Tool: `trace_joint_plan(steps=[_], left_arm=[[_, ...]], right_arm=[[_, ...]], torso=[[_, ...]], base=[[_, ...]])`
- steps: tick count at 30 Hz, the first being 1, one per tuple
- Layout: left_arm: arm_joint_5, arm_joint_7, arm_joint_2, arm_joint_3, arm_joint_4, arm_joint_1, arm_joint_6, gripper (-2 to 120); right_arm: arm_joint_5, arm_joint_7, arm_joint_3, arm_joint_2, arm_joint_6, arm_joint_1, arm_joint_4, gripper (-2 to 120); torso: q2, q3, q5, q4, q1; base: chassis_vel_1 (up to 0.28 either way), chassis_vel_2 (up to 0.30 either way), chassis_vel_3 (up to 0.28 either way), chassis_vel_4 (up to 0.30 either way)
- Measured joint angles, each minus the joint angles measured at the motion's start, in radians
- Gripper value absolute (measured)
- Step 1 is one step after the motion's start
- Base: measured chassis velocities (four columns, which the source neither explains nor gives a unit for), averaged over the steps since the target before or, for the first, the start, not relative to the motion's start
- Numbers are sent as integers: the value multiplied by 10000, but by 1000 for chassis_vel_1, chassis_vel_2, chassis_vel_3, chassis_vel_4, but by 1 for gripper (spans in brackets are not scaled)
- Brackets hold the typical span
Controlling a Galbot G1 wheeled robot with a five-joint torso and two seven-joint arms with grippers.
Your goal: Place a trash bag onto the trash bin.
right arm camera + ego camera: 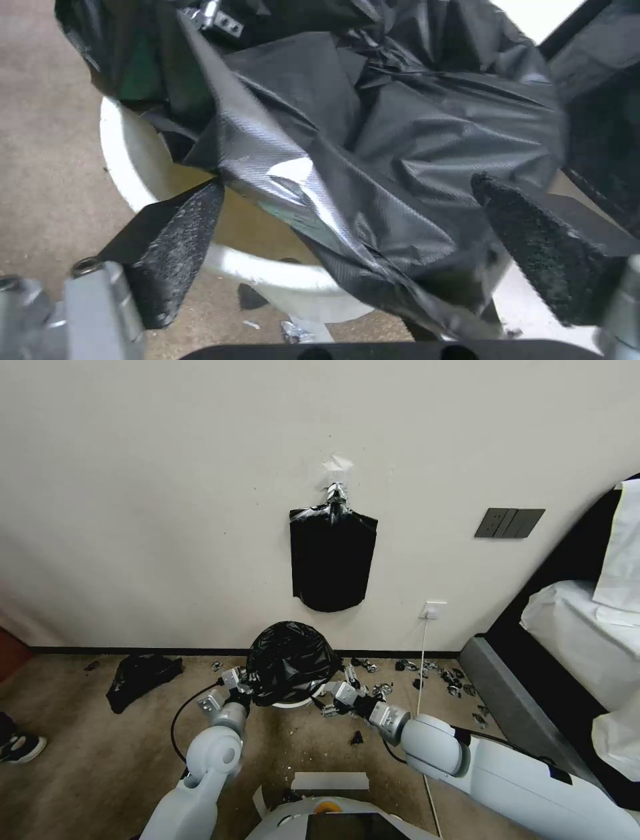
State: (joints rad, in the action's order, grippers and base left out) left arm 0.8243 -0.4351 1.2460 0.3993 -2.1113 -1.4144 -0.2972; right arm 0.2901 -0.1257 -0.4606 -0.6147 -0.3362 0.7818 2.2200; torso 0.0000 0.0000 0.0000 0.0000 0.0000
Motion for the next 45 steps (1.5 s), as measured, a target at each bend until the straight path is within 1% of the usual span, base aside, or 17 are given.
trace_joint_plan(steps=[7,8,9,12,13,16,17,20,21,24,25,28,31,33,39,43,45], left_arm=[[-1,0,-66,-52,-14,13,-16,1],[-3,0,-61,-79,-26,16,-17,1],[-3,0,-61,-79,-26,16,-17,1],[-14,0,-47,-146,-64,24,-19,1],[-14,0,-47,-146,-64,24,-19,1],[-21,-2,-78,-154,-74,30,-23,1],[-21,-2,-78,-154,-74,30,-23,1],[-22,-4,-176,-188,-74,41,-28,1],[-22,-4,-176,-188,-74,41,-28,1],[-21,-7,-199,-283,-72,117,-34,1],[-21,-7,-199,-283,-72,117,-34,1],[-21,-9,-161,-355,-71,133,-45,1],[-28,-9,-138,-378,-72,133,-46,1],[-121,-9,-82,-420,-71,128,-50,1],[-249,3,30,-465,-71,105,-58,1],[-304,10,71,-494,-65,84,-59,1],[-343,18,94,-516,-54,70,-63,1]], right_arm=[[-185,358,-427,112,-2,-540,-54,89],[-191,426,-756,149,-25,-983,-104,84],[-191,426,-756,149,-25,-983,-104,84],[-180,580,-1278,129,-58,-1650,-246,76],[-180,580,-1278,129,-58,-1650,-246,76],[-156,864,-1547,141,-45,-1915,-321,59],[-156,864,-1547,141,-45,-1915,-321,59],[-141,1111,-1669,277,20,-1937,-307,47],[-141,1111,-1669,277,20,-1937,-307,47],[-140,1357,-1872,326,47,-2002,-359,30],[-140,1357,-1872,326,47,-2002,-359,30],[-139,1556,-2029,303,144,-2199,-509,22],[-119,1633,-2112,298,189,-2347,-541,21],[-96,1651,-2257,269,189,-2544,-596,15],[224,2000,-2400,306,242,-2848,-633,11],[952,2520,-2498,367,350,-3099,-601,10],[1968,3125,-2591,411,360,-3387,-469,10]], torso=[[0,0,1,-1,0],[0,0,-2,1,0],[0,0,-2,1,0],[0,0,-1,0,0],[0,0,-1,0,0],[0,0,0,1,0],[0,0,0,1,0],[0,0,0,0,0],[0,0,0,0,0],[0,0,0,-2,0],[0,0,0,-2,0],[0,1,1,0,0],[0,0,0,0,1],[0,0,0,0,0],[0,0,0,0,0],[0,1,1,0,0],[0,0,0,0,0]], base=[[0,0,0,0],[0,0,0,0],[0,0,0,0],[0,0,0,0],[0,0,0,0],[0,0,0,0],[0,0,0,0],[0,0,0,0],[0,0,0,0],[0,0,0,0],[0,0,0,0],[0,0,0,0],[0,0,0,0],[0,0,0,0],[0,0,0,0],[0,0,0,0],[0,0,0,0]])
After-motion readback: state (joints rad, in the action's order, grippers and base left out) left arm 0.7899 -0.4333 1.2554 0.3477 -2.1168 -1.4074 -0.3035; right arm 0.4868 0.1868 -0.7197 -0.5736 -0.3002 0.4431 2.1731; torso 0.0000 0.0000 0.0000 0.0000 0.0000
